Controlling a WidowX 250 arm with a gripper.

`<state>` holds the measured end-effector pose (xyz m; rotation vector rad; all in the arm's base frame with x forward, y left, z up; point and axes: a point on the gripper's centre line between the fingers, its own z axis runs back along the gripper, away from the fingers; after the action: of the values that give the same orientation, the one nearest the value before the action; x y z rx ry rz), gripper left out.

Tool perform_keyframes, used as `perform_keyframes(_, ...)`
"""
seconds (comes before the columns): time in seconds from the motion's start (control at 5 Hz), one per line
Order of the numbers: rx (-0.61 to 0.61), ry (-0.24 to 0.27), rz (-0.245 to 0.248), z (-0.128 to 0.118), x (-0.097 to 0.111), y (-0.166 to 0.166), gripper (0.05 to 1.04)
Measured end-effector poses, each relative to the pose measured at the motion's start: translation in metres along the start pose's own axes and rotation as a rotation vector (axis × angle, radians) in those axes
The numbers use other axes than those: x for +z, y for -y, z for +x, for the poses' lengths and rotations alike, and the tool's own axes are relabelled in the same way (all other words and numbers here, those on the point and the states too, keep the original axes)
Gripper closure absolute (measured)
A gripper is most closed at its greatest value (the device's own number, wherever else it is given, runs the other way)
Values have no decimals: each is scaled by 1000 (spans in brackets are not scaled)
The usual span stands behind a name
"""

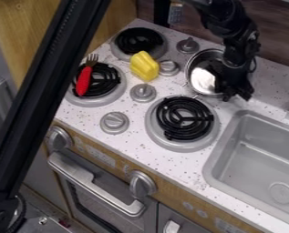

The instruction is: Carrying the pot from the back burner to the front burner

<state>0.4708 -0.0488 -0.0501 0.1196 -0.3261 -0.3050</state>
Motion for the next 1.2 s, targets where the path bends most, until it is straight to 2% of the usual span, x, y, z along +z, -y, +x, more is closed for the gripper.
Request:
perform_keyframes(0.2, -7, 8, 3, -1, 0, 0, 986)
perform_keyframes(0.4, -12, 34, 6, 0, 8, -1, 1004)
perform_keyframes(0.6, -18, 40, 42, 0, 26, -1, 1014)
perform_keyframes(0.8, -33, 80, 96, 4, 56, 5, 1014)
perform_keyframes(1.0, -7, 80, 87, -13, 72, 14, 1014)
perform_keyframes(1.2, 35, 21, 105, -37, 76, 16, 1014)
